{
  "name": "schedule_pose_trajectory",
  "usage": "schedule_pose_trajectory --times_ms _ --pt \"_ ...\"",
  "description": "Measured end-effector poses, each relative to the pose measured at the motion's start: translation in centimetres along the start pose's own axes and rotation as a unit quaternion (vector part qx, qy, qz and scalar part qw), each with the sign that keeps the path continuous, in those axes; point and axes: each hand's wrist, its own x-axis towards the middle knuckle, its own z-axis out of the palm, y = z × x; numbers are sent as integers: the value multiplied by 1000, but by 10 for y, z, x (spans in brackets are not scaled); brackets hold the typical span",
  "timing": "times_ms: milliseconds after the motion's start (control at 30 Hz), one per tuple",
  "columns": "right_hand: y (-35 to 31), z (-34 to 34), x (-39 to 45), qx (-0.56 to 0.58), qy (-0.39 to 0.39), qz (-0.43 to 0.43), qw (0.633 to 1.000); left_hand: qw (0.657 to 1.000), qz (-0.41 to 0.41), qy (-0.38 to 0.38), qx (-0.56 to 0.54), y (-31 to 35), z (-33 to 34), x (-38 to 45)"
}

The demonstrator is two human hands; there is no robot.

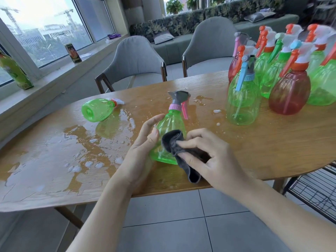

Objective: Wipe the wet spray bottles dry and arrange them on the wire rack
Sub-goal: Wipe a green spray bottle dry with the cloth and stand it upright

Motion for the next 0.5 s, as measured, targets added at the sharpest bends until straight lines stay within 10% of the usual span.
schedule_pose_trajectory --times_ms 267,500 --pt "1 8 -3 -56 -47 -112 991 999 -3 22 36 -3 -3 0" --pt "10 -5 24 -42 72 -1 996 999 14 -39 3 -3 -14 -2"
